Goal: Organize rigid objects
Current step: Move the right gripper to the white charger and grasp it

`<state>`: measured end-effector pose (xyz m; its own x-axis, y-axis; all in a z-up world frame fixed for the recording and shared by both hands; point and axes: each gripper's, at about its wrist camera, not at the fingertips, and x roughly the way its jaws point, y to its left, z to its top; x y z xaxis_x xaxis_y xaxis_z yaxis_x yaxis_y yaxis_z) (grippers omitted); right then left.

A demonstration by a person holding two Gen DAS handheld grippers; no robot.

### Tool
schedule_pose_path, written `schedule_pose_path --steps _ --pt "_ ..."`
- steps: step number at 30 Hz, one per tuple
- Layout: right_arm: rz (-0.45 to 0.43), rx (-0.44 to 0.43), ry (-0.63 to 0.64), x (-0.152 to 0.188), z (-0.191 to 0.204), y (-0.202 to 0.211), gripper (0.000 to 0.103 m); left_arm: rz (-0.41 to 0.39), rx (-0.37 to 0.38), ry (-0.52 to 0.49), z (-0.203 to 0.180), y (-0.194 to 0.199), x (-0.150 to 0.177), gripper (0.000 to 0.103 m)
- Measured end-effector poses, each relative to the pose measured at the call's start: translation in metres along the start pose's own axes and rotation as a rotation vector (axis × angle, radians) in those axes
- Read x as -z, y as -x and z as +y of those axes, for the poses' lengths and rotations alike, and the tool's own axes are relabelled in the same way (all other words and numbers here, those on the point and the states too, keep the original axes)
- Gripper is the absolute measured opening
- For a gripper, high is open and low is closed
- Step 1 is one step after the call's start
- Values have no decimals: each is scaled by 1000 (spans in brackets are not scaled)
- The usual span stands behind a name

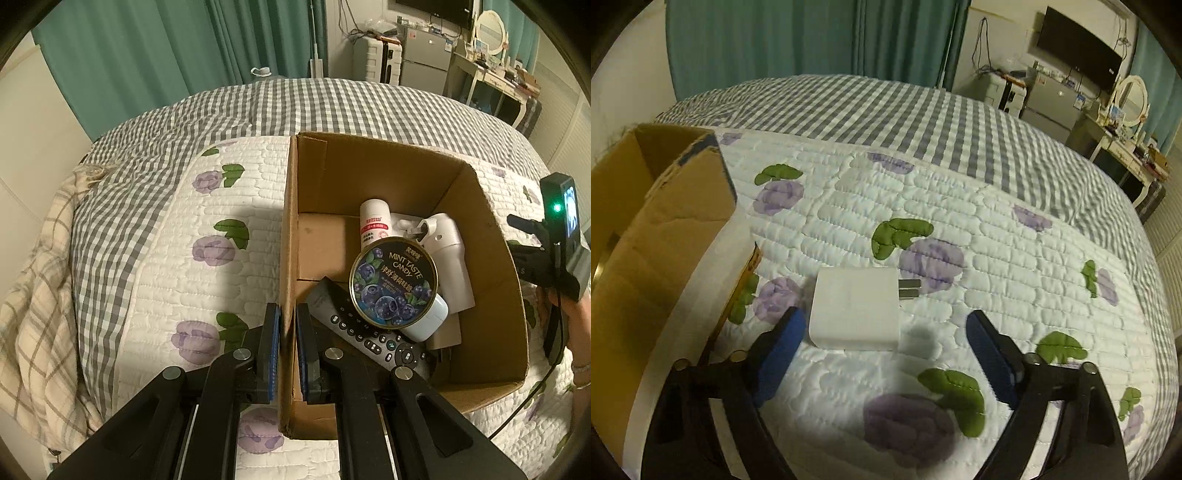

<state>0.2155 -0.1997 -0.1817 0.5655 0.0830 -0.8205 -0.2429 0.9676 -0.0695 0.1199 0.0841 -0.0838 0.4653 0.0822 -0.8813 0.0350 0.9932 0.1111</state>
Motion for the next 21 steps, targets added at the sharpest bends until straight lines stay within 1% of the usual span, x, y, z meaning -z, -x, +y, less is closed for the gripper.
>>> schedule_pose_path --steps 1,3,7,10,11,15,21 --pt "9 -6 -2 -1 1 -3 81 1 -3 -2 0 0 0 8" --pt "33 -31 -6 0 2 -8 71 2 -4 -3 -1 0 0 8" --pt "52 -59 -10 1 1 -15 64 3 -14 -6 -1 0 0 8" --pt "57 -88 -6 1 2 -18 56 5 -20 -11 -2 0 0 8" --pt "54 -96 -1 1 3 -17 51 6 -20 -10 -2 0 0 8" --pt "41 -80 10 3 7 -14 51 7 -19 -10 -2 0 0 8" --pt "33 -70 -33 12 0 0 51 7 -18 -8 -3 0 0 8"
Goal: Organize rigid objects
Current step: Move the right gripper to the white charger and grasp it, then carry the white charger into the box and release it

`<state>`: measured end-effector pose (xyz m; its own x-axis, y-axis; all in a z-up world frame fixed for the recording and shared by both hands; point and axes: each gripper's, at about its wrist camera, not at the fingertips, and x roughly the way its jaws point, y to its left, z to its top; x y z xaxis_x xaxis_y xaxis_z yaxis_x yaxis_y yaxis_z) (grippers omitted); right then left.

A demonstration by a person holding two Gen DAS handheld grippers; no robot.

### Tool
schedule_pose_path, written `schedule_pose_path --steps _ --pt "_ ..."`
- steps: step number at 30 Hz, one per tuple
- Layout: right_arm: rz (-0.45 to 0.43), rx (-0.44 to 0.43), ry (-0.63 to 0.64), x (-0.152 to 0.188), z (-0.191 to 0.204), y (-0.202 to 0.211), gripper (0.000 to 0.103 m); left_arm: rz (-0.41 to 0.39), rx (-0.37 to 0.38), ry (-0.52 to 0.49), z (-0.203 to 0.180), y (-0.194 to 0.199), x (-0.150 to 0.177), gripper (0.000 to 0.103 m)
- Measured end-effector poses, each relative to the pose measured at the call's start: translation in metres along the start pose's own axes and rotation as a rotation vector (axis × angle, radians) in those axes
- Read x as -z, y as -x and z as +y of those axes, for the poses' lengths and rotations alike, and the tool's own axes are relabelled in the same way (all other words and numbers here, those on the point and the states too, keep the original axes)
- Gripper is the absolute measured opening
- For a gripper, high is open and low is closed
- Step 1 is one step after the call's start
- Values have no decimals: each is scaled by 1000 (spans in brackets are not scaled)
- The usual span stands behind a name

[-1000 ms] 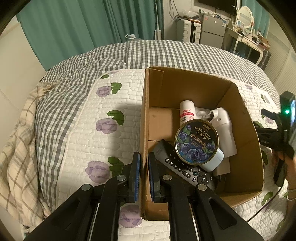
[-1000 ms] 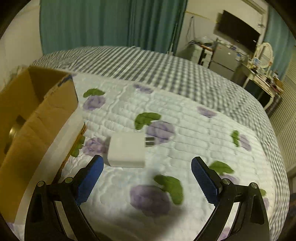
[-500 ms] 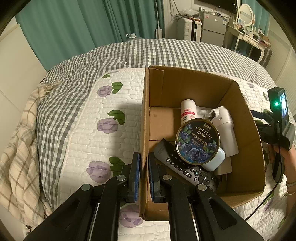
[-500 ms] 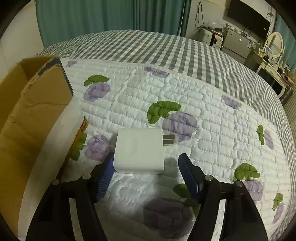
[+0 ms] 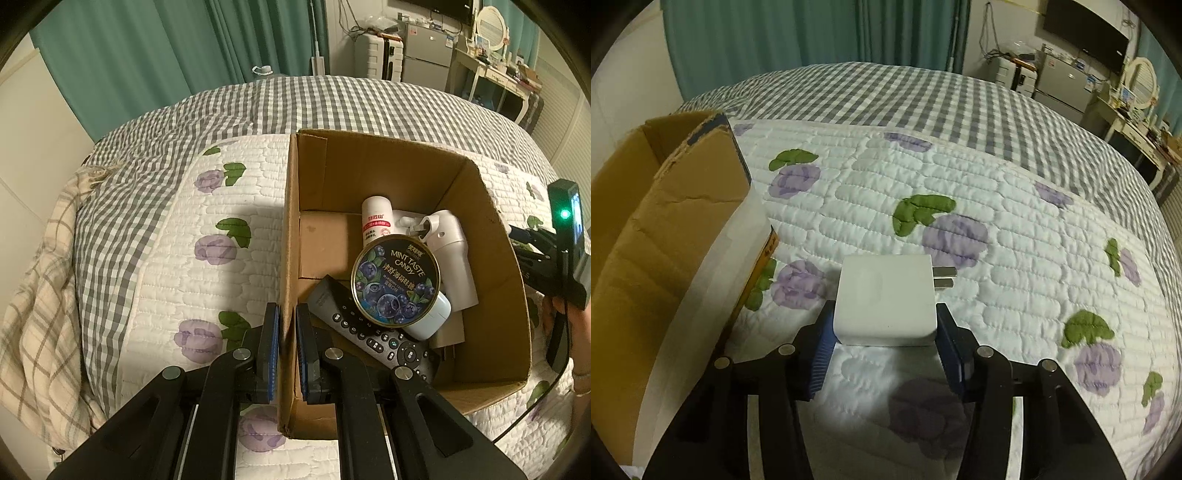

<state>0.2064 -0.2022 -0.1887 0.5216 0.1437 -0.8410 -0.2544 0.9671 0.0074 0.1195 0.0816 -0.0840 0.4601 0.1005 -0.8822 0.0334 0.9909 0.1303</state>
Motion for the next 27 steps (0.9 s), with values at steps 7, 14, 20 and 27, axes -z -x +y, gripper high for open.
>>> schedule_pose_path --steps 7,14,20,27 --pt "-25 13 -33 13 -3 18 50 0 2 2 0 0 0 8" --pt "-54 47 -40 34 -1 46 50 -1 7 3 3 0 0 8" --pt "-63 67 -70 59 5 69 50 -11 14 -4 3 1 2 8" --pt "-92 83 -105 75 8 103 50 -20 29 -17 3 1 2 8"
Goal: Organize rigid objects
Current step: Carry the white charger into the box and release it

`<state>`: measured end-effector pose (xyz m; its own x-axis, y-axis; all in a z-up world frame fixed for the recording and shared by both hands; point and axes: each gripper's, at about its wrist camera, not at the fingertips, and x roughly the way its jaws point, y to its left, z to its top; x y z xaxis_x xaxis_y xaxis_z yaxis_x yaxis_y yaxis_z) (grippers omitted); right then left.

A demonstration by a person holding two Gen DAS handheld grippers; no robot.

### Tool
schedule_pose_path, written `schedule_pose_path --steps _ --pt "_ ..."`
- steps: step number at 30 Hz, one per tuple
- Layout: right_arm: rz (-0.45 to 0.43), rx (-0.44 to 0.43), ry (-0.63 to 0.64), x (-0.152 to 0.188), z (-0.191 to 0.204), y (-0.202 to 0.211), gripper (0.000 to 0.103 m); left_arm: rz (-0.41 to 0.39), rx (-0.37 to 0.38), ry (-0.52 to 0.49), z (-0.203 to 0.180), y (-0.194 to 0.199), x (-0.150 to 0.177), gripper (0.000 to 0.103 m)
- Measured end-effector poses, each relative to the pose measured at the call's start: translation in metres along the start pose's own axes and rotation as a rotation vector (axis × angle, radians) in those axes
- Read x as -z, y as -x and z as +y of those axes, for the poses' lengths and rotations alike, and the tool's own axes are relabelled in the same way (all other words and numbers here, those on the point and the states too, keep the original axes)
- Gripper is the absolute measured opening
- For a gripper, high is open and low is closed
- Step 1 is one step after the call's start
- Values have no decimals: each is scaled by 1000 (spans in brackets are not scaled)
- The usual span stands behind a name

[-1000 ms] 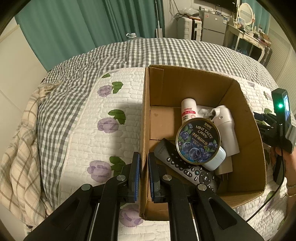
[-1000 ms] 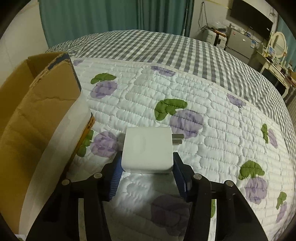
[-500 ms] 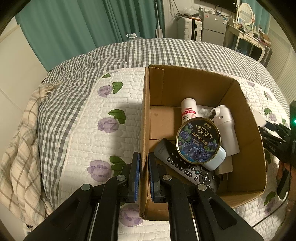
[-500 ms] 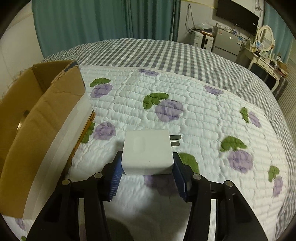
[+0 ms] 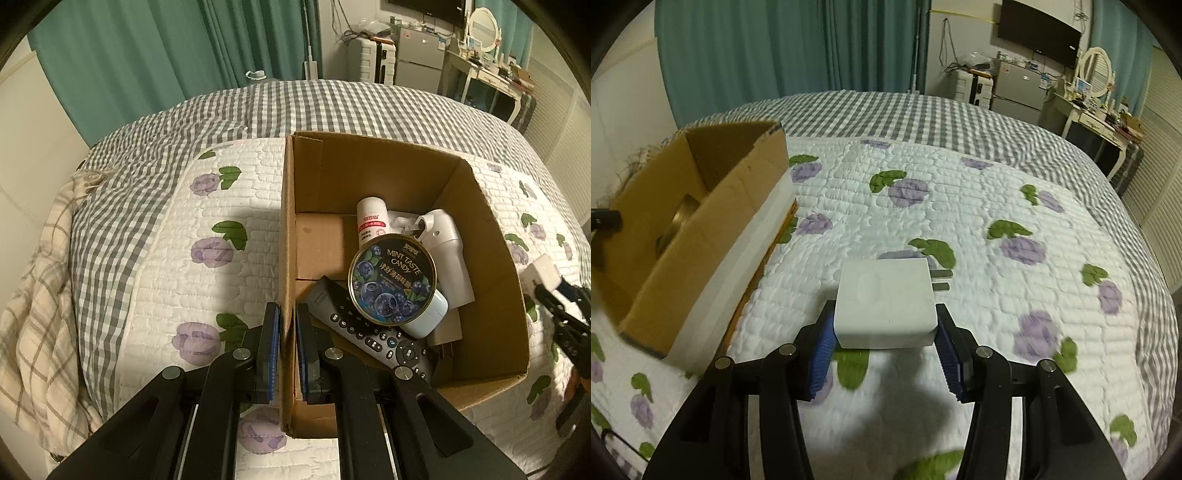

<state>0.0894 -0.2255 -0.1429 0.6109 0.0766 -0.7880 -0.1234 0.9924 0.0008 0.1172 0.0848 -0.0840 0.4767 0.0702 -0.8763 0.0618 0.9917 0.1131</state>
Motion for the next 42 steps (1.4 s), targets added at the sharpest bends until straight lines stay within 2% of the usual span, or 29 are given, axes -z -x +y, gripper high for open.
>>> schedule_pose_path --steps 10,21,28,33,42 --pt "-111 17 40 -28 14 63 50 -8 31 -8 2 1 0 8" --pt "-208 -65 161 -87 80 94 50 -3 56 -5 5 2 0 8" --pt "-210 -138 235 -109 131 77 50 -5 66 -9 6 2 0 8" --pt "-175 -182 265 -116 158 50 50 -3 77 -5 7 2 0 8" --pt "-74 -184 304 -118 185 -9 50 0 89 -5 9 2 -1 8"
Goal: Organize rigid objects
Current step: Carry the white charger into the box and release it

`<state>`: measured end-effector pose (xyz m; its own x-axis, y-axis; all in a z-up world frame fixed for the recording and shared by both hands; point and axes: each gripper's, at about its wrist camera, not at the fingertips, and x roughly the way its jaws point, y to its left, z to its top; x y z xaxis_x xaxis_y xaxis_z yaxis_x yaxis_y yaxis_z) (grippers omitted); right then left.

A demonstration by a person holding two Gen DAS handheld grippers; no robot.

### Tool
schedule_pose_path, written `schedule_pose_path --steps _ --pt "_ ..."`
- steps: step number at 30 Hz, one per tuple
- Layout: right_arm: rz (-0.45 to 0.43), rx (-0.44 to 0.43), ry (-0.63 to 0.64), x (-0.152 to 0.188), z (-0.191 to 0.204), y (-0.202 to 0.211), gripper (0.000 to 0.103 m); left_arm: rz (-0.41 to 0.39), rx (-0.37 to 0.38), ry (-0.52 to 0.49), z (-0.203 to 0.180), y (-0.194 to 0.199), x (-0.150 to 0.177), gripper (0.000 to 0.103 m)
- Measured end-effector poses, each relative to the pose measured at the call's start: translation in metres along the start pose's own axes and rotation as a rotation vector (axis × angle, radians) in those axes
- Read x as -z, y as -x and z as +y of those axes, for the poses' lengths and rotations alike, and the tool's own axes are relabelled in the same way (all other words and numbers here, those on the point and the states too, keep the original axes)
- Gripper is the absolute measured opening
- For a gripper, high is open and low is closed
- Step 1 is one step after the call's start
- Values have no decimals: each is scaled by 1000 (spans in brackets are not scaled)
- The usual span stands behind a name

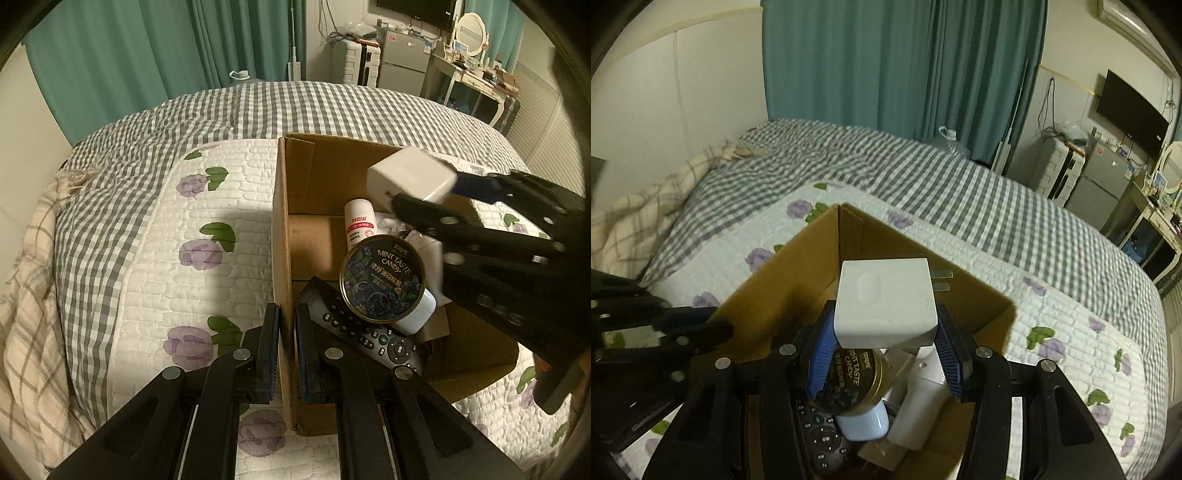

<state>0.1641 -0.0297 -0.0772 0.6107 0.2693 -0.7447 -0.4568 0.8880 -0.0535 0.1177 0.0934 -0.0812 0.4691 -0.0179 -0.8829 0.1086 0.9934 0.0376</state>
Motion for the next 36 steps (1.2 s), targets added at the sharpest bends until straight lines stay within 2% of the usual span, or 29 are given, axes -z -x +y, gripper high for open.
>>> schedule_pose_path --steps 7,16,29,31,33,36 --pt "73 13 16 2 -3 -30 50 0 -2 0 0 0 0 8" --pt "130 25 29 2 0 -49 50 -2 -7 3 0 0 -1 8" --pt "124 29 45 11 2 -37 51 -2 -13 23 -1 0 0 8" --pt "109 26 44 11 1 -28 54 -3 -11 28 0 0 0 8" --pt "89 36 50 10 0 -17 70 -5 -13 32 0 0 0 8" --pt "47 69 62 10 0 4 85 -3 -10 39 1 0 0 8"
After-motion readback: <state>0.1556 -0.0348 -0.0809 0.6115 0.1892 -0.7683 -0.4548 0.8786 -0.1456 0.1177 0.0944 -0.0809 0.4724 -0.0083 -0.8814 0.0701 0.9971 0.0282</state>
